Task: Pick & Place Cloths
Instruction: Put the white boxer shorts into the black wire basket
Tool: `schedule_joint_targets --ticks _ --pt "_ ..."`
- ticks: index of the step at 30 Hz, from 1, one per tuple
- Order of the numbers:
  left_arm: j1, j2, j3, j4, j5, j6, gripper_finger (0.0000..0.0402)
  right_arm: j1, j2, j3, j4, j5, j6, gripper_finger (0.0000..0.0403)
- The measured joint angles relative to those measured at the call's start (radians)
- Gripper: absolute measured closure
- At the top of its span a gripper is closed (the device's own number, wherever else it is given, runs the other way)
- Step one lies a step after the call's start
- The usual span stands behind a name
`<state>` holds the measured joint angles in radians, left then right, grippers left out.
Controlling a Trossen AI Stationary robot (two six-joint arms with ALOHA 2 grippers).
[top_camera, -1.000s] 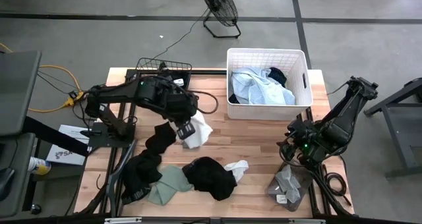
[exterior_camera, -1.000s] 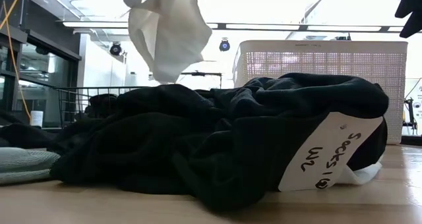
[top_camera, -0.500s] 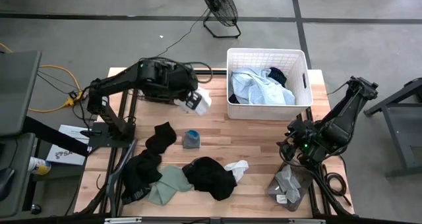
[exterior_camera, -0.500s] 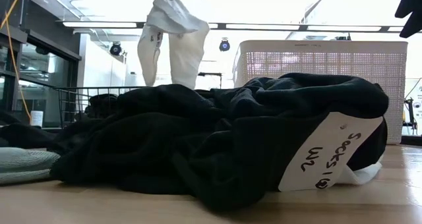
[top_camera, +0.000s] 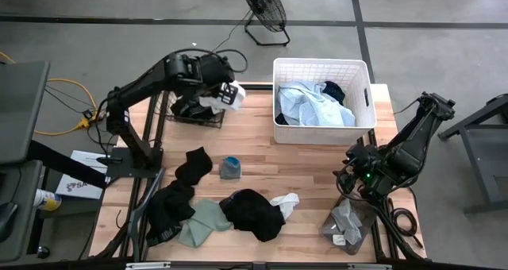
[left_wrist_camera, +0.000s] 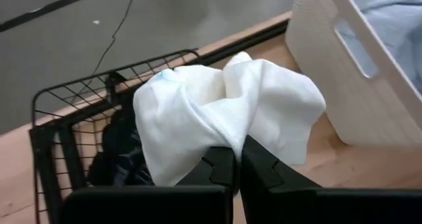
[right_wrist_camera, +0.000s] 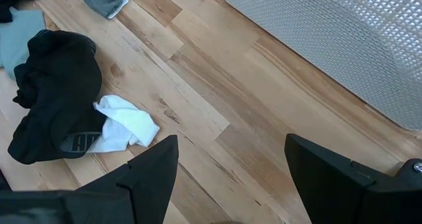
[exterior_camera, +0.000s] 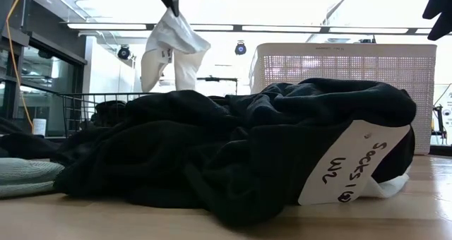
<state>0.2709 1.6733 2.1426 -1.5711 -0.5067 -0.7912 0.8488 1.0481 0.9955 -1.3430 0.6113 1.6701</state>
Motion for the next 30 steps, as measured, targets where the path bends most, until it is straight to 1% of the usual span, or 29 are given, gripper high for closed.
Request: schedule_joint_targets --ticks 5,15,18,24,30 --pt "0.059 0.0 -0.025 0.001 0.0 0.026 0.0402 0.0 0.0 0.0 0.0 0.0 0.002 0.0133" --pt "0.204 0.0 -0.128 0.0 0.001 0.079 0.0401 0.0 0.0 0.0 0.001 0.0 0.008 0.0133" --pt "0.251 0.0 -0.156 0.001 0.016 0.086 0.0402 0.0 0.0 0.0 0.001 0.0 0.008 0.0133" --pt "0.313 0.0 -0.263 0.001 0.041 0.089 0.0401 0.0 0.0 0.0 0.001 0.0 0.012 0.0133" --pt "0.348 0.0 -0.382 0.02 0.047 0.094 0.0401 0.0 0.0 0.0 0.001 0.0 0.012 0.0133"
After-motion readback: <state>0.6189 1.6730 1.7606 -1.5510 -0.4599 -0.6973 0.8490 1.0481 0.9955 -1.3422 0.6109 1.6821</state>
